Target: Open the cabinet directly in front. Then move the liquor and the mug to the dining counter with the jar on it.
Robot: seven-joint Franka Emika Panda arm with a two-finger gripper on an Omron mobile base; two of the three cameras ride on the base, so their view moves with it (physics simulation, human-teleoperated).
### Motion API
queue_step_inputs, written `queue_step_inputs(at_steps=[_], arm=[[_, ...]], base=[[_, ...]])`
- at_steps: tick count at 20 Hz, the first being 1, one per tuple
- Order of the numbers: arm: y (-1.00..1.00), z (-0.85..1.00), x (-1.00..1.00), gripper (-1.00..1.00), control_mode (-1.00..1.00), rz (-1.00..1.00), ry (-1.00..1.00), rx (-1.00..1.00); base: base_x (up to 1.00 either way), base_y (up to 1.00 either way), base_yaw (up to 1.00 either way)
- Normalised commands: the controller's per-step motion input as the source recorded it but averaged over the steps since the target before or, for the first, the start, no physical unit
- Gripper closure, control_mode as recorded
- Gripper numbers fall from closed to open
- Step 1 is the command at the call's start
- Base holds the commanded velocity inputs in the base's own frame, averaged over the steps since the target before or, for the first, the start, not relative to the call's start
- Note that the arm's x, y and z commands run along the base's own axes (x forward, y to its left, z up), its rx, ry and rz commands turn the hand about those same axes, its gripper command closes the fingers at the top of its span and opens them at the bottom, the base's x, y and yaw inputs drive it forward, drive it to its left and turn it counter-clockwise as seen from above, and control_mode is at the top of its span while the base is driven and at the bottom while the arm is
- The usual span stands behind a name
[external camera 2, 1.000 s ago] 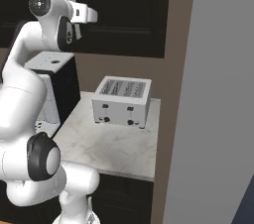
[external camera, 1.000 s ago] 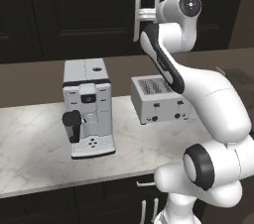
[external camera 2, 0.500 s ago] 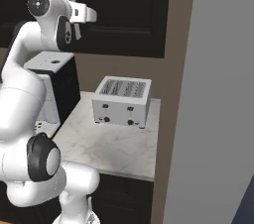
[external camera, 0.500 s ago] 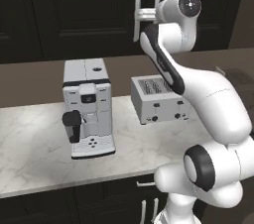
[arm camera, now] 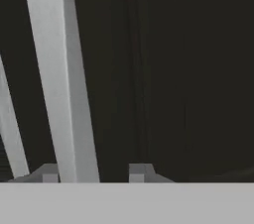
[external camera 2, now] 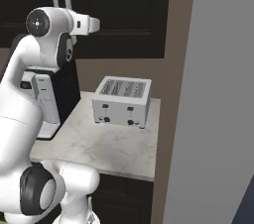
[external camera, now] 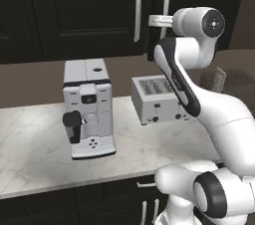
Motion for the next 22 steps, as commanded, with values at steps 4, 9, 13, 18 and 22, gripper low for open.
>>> queue_step_inputs(at_steps=[4,9,13,18,22], arm=[[-0.96,0.15,-0.85,1.00,-1.00,0.00,-0.13,0.10],[-0.99,0.20,-0.80,1.00,-1.00,-0.02,-0.08,0.10],[-0.93,0.10,-0.71,1.00,-1.00,-0.01,-0.08,0.08],[-0.31,0.00,-0.16,1.00,-1.00,0.00,0.00,0.01],[0.00,0.00,0.00,-1.00,-1.00,0.00,0.00,0.00]], base=[[0.00,0.00,0.00],[0.00,0.00,0.00],[0.00,0.00,0.00],[0.00,0.00,0.00],[0.00,0.00,0.00]])
